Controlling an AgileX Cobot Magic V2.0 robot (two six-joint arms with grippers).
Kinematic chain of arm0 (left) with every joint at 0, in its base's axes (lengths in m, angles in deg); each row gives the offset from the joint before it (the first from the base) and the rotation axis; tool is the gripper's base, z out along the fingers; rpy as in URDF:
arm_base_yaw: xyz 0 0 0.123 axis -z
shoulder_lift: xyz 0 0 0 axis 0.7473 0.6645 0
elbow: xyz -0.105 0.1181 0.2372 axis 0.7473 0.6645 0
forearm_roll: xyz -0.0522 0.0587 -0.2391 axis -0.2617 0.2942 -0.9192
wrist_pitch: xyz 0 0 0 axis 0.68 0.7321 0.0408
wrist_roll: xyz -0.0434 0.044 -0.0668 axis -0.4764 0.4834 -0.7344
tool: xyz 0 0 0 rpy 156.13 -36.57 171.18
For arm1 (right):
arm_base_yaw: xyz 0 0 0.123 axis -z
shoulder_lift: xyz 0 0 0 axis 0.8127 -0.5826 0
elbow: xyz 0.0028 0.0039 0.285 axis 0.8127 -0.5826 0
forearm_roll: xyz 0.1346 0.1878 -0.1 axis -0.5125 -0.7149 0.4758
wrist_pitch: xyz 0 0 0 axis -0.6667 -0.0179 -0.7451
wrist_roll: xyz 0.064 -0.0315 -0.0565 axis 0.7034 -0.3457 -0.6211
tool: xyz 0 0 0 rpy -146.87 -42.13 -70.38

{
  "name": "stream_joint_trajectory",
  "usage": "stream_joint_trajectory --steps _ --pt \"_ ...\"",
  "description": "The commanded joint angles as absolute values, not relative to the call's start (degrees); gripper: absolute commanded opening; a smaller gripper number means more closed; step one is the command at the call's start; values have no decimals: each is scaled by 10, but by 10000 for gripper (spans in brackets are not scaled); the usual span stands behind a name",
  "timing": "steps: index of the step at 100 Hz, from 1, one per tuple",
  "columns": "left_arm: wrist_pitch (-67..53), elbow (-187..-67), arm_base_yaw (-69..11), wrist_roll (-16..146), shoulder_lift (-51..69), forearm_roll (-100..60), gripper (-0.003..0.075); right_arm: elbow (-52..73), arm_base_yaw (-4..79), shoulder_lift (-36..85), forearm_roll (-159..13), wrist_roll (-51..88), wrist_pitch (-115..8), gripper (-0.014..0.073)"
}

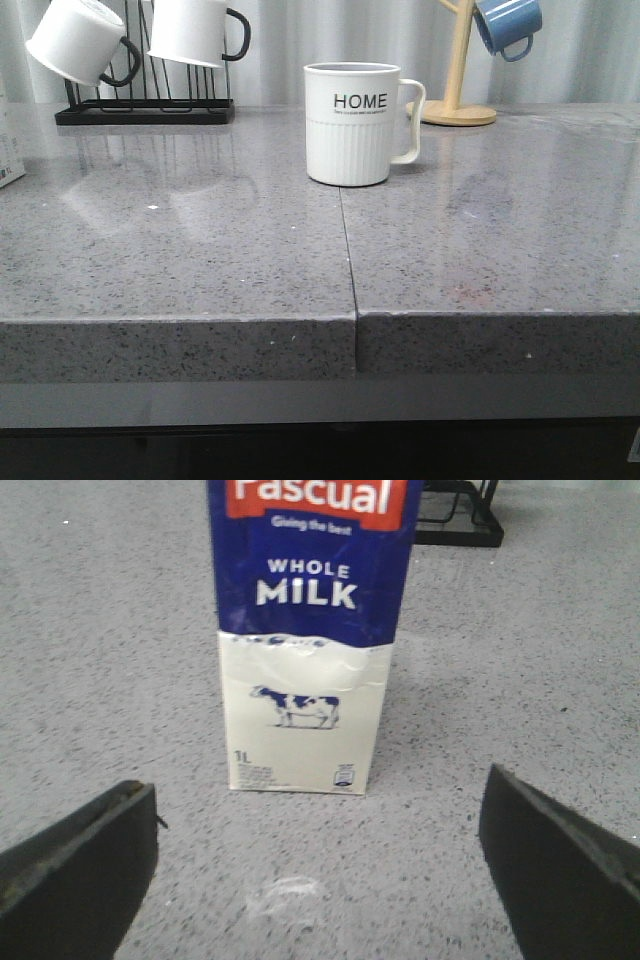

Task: Place milk next to cup
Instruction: 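Close the left gripper around the milk carton and lift it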

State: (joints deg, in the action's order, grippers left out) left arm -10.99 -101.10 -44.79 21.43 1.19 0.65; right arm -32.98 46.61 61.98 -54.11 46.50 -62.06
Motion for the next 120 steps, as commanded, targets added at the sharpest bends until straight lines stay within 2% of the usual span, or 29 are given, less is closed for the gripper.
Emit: stream_joint_trajectory --steps 1,23,72,120 --pt "-196 -1033 -433 216 34 4 630 -315 469 619 -536 464 -665 -120" --pt "-341 -1033 -424 216 97 5 630 -315 469 619 -536 464 -665 -120" --pt "-505 -1033 -427 265 190 -54 630 -315 469 619 -536 464 -665 -120" --pt "-521 -1115 -449 276 298 -50 630 -315 469 619 -536 464 -665 -120"
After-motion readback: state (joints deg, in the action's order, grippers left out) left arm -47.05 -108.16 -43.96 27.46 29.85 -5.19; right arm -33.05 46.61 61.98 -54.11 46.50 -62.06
